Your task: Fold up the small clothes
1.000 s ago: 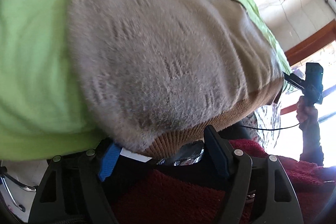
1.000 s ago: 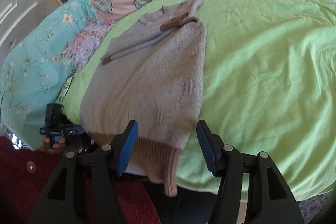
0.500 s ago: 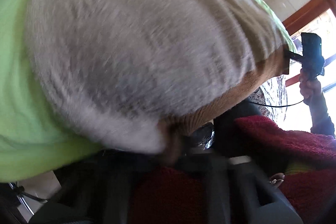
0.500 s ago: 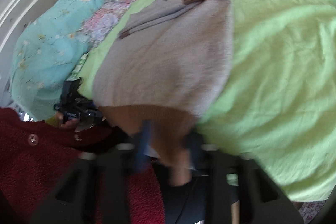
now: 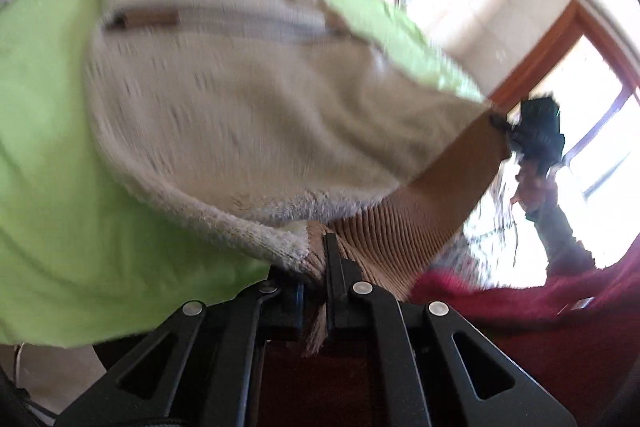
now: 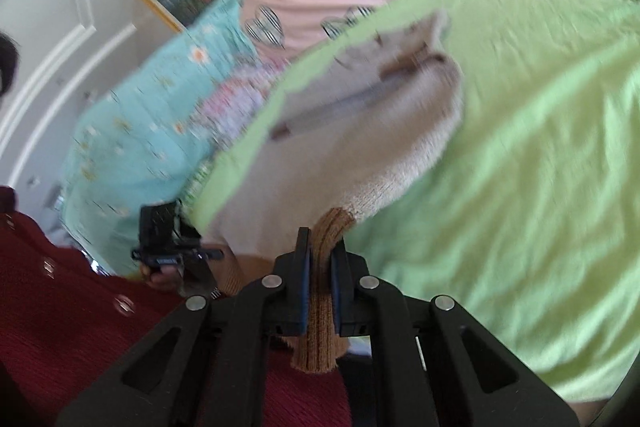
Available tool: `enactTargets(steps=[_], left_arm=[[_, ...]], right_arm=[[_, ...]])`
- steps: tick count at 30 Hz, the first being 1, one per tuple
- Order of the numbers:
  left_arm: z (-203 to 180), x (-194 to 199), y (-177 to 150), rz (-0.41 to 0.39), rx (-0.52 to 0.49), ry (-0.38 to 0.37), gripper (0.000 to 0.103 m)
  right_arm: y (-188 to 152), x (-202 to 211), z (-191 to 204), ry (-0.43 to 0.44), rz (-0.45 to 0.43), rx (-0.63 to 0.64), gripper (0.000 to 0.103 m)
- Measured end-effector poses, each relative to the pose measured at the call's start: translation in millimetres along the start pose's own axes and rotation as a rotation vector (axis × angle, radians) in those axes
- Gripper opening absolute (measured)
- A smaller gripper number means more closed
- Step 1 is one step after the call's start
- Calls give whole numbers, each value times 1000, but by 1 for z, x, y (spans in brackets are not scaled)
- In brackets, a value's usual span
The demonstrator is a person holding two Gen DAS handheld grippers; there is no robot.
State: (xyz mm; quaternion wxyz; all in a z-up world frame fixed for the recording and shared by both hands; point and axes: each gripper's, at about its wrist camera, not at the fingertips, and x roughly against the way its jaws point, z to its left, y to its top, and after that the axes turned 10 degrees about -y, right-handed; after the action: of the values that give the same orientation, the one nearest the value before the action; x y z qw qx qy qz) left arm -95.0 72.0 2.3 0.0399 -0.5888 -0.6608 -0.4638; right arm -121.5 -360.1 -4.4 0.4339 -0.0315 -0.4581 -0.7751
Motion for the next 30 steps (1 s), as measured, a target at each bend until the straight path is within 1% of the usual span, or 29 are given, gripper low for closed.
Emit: enactTargets(steps=[4, 6, 9, 11, 13, 15, 18, 24, 28, 30], left_arm=[[-4, 37, 29, -190, 12, -18, 5], [4, 55, 47, -290, 26, -22, 5], [19, 68, 69, -381, 57, -14, 5], [28, 73, 84, -422, 72, -9, 5], [38, 73, 101, -455, 77, 15, 5], [48, 71, 118, -474, 77, 35, 5], [59, 69, 142, -479, 62, 77, 5], [78, 62, 196, -507, 64, 112, 5], [105, 43, 230, -492, 101, 140, 5], [122, 28, 244, -468, 123, 160, 5]], right_arm=[[27, -3, 2, 55, -99, -37, 9], [42, -7, 2, 71, -143, -48, 9], [69, -20, 0, 72, -196, -59, 9], [86, -30, -3, 78, -223, -77, 9], [104, -45, -5, 58, -231, -88, 9], [121, -58, -7, 40, -230, -104, 9], [148, -76, -11, -3, -230, -123, 9], [199, -110, -14, -80, -242, -136, 9], [228, -138, -25, -144, -236, -156, 9], [237, -153, -31, -181, -224, -157, 9]])
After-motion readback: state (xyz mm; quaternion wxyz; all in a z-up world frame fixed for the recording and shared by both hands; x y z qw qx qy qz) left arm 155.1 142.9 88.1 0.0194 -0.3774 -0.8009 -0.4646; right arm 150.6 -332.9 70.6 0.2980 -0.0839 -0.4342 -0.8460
